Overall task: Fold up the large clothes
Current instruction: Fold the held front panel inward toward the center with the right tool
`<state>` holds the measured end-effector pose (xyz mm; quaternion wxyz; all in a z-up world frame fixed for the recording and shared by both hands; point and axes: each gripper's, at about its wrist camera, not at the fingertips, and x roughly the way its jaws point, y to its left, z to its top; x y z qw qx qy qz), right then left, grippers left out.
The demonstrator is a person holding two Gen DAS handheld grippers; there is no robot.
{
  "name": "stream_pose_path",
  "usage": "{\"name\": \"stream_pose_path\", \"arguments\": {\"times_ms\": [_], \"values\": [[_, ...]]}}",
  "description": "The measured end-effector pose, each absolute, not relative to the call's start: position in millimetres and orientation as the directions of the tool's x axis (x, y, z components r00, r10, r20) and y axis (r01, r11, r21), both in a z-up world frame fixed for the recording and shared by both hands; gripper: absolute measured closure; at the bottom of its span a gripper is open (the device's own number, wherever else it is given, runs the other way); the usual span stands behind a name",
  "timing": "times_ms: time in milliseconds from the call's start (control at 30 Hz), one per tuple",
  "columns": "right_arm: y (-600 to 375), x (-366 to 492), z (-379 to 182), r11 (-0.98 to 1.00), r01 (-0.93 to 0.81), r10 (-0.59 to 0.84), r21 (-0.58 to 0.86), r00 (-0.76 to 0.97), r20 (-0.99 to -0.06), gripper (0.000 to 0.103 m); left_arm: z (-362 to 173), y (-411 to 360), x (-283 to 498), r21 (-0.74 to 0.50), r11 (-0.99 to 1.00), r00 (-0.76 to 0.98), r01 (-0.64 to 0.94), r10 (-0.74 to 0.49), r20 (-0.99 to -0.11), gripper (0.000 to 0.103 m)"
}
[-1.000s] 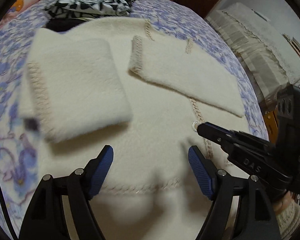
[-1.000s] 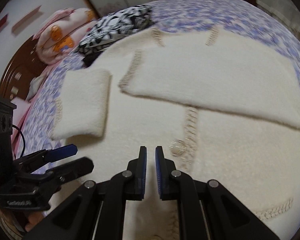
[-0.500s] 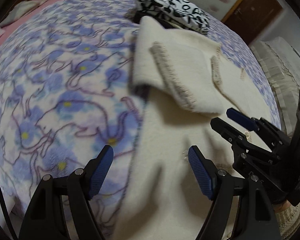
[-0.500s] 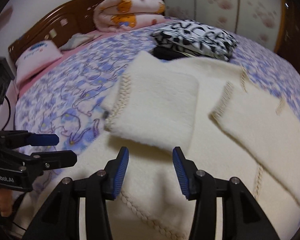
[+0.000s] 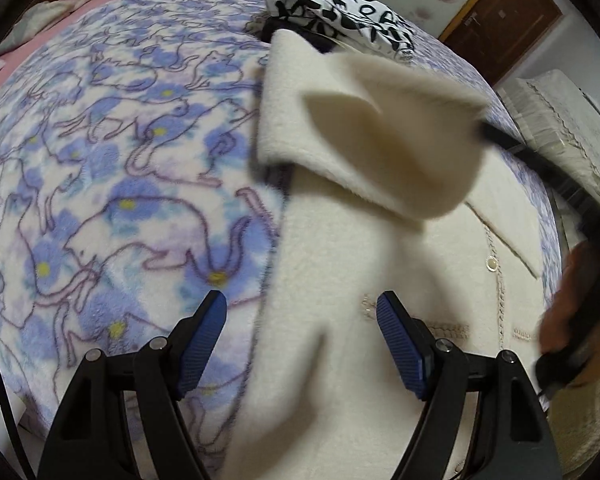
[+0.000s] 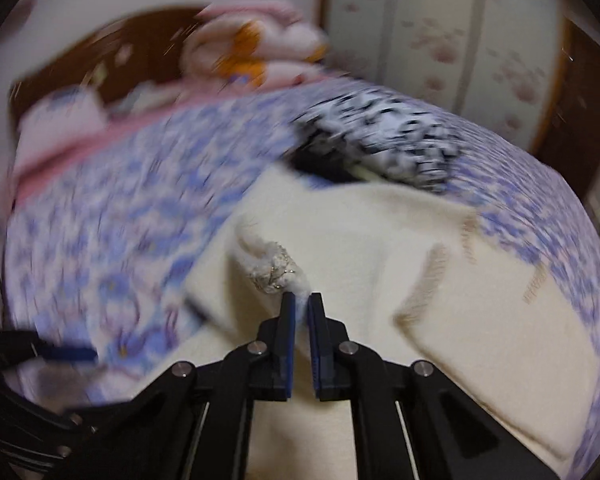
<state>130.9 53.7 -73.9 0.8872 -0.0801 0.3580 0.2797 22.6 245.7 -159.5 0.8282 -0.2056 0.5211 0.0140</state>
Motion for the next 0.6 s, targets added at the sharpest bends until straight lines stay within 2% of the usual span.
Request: {"name": "stream_pose_path", "arguments": {"times_ms": [33,67,233,367,433,500,600], "values": [[35.1,138.1,-68.9,0.851,-0.515,0.441,0.103,0.595,-0.672,0.098,-160.1,242.6,24.4,-0.328,0.917,0.454,-0.228,-0.198,-0.869,0.027],[12.4,145.4,-65.0,0.874,-0.466,0.431,0.14,0.609,-0.666,0.103,-160.6,239.3,26.3,-0.33,0.918,0.452,-0.22,-0.204,-0.868,0.027],[-82.3,153.3,-80.7,0.944,-0.287,0.316,0.166,0.625,-0.714,0.103,-162.5,222.2,35.2,-0.326,0.929,0.442,-0.177,-0.221,-0.869,0.027],[-122.9,149.6,-127.2,0.939,-0.221,0.34,0.264,0.475,-0.812,0.103,-164.7,208.8,43.8,-0.321,0.936,0.432,-0.148,-0.231,-0.872,0.027],[-127.4,150.3,-139.6,0.923,-0.21,0.382,0.322,0.425,-0.821,0.102,-164.7,203.9,47.7,-0.313,0.94,0.43,-0.138,-0.227,-0.874,0.027],[-126.6,157.5,-144.9,0.907,-0.201,0.421,0.37,0.404,-0.812,0.101,-164.2,200.2,51.5,-0.303,0.944,0.431,-0.131,-0.221,-0.875,0.027],[-120.3,174.1,-148.0,0.881,-0.192,0.473,0.433,0.395,-0.787,0.089,-161.2,196.0,54.7,-0.284,0.951,0.436,-0.119,-0.207,-0.876,0.027]]}}
